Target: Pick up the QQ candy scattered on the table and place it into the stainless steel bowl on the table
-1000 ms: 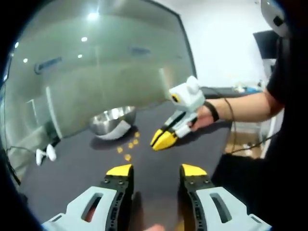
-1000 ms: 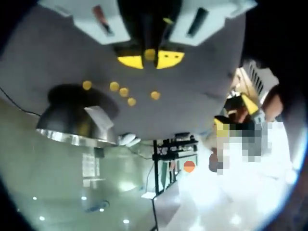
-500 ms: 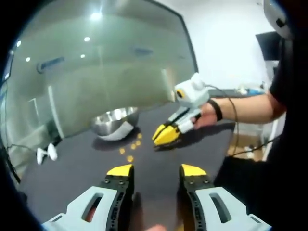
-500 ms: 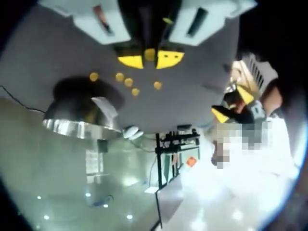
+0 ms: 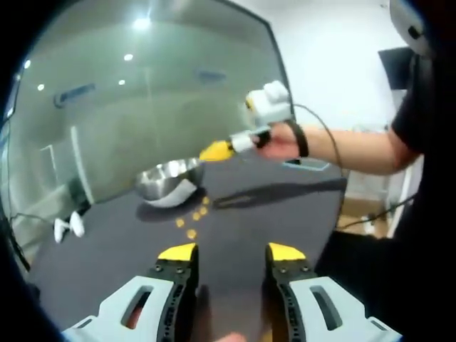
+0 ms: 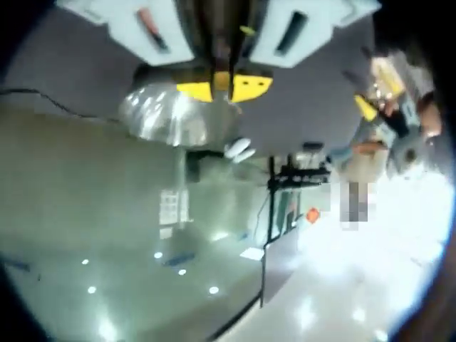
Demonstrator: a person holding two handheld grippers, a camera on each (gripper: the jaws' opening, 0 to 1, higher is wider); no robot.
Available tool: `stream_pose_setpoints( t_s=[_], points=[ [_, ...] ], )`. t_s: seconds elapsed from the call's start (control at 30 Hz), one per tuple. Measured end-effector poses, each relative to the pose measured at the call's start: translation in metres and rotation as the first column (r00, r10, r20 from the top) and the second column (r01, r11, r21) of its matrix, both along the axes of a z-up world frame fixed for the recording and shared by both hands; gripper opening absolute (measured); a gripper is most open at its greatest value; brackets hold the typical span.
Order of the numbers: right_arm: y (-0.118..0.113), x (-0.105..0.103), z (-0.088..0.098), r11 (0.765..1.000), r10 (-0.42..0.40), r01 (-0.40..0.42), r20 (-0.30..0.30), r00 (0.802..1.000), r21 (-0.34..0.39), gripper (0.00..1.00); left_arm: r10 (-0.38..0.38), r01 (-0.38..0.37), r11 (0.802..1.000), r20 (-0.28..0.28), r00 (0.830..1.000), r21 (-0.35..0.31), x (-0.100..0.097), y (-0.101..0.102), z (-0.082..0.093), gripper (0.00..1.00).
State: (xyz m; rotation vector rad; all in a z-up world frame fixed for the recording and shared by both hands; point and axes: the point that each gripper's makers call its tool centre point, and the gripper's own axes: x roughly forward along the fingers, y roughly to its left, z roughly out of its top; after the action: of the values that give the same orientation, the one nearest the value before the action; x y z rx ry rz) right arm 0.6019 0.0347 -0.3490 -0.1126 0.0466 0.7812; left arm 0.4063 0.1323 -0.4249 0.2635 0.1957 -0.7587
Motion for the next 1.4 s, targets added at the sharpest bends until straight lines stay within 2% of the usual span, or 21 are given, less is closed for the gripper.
stream_pose_setpoints(
  t_s=[0.17, 0.37, 0.47, 0.5, 0.7, 0.83, 1.1, 1.2, 1.4],
  points=[
    [-0.02, 0.044, 0.02, 0.984, -0.17, 0.169, 0.015, 0.985, 0.056, 0.09, -0.002, 0.002, 1.0, -0.001, 1.0, 0.001, 0.0, 0.001, 0.0, 0.39],
    [-0.018, 0.068, 0.038, 0.977, -0.205, 0.201, 0.06, 0.977, 0.064, 0.09, -0.001, 0.001, 1.0, -0.007, 1.0, 0.0, 0.0, 0.0, -0.002, 0.39],
    [-0.014, 0.079, 0.04, 0.978, -0.206, 0.203, 0.076, 0.976, 0.053, 0.09, 0.0, 0.0, 1.0, -0.011, 1.0, -0.002, 0.001, 0.0, -0.003, 0.39],
    [-0.008, 0.069, 0.042, 0.979, -0.198, 0.195, 0.077, 0.977, 0.051, 0.09, 0.0, 0.0, 1.0, -0.011, 1.0, -0.001, 0.001, 0.0, -0.003, 0.39],
    [-0.005, 0.082, 0.035, 0.98, -0.197, 0.195, 0.063, 0.978, 0.038, 0.09, 0.002, -0.002, 1.0, -0.017, 1.0, -0.001, 0.004, 0.001, -0.004, 0.39],
    [-0.004, 0.089, 0.031, 0.98, -0.201, 0.201, 0.082, 0.976, 0.011, 0.09, 0.003, -0.003, 1.0, -0.019, 1.0, -0.002, 0.005, 0.002, -0.005, 0.39],
    [-0.001, 0.096, 0.02, 0.979, -0.205, 0.204, 0.003, 0.979, 0.012, 0.11, 0.021, -0.021, 1.0, -0.002, 1.0, -0.02, 0.005, 0.007, -0.001, 0.38],
    [0.004, 0.094, 0.014, 0.984, -0.176, 0.177, -0.038, 0.984, 0.027, 0.22, 0.016, -0.016, 1.0, -0.001, 1.0, -0.009, 0.004, 0.006, 0.0, 0.38],
    [0.006, 0.089, 0.006, 0.987, -0.157, 0.158, -0.065, 0.986, 0.019, 0.21, 0.007, -0.006, 1.0, 0.009, 1.0, -0.01, 0.002, -0.001, 0.004, 0.39]
  ],
)
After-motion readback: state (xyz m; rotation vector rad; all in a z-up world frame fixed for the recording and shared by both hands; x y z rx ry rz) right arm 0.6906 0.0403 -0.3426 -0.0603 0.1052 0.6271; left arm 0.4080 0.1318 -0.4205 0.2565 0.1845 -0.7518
